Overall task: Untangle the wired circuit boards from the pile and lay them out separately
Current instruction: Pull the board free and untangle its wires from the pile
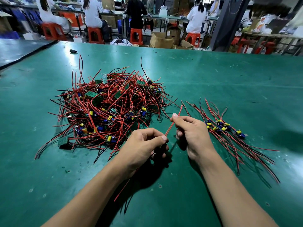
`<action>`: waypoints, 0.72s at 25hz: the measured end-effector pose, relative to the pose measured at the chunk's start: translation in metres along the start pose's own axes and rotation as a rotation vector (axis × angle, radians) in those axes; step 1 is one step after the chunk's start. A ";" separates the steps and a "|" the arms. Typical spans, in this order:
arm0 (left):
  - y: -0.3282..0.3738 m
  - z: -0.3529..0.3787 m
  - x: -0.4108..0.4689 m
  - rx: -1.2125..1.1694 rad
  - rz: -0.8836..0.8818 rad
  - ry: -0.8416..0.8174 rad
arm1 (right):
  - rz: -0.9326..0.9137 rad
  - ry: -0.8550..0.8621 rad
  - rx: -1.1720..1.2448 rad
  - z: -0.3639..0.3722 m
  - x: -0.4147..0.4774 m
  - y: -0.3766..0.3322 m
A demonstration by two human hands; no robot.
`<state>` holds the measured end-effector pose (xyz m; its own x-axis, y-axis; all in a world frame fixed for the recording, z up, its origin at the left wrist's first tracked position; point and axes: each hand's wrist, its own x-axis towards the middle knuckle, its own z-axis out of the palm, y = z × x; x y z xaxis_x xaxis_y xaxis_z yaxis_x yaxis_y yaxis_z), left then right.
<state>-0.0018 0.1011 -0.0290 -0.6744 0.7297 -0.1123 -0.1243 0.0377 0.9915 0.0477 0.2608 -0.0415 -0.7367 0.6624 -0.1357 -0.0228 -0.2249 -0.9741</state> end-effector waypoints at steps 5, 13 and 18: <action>-0.001 0.001 0.001 -0.015 -0.017 -0.037 | -0.018 0.027 0.162 -0.004 0.006 -0.005; -0.001 0.004 0.000 -0.036 -0.022 -0.110 | 0.202 0.028 0.548 -0.010 0.009 -0.017; -0.002 0.002 -0.002 0.041 0.004 -0.149 | 0.276 0.028 0.670 -0.015 0.008 -0.020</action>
<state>0.0016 0.1012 -0.0305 -0.5591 0.8229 -0.1008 -0.0903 0.0604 0.9941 0.0524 0.2819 -0.0256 -0.7582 0.5343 -0.3736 -0.2544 -0.7700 -0.5851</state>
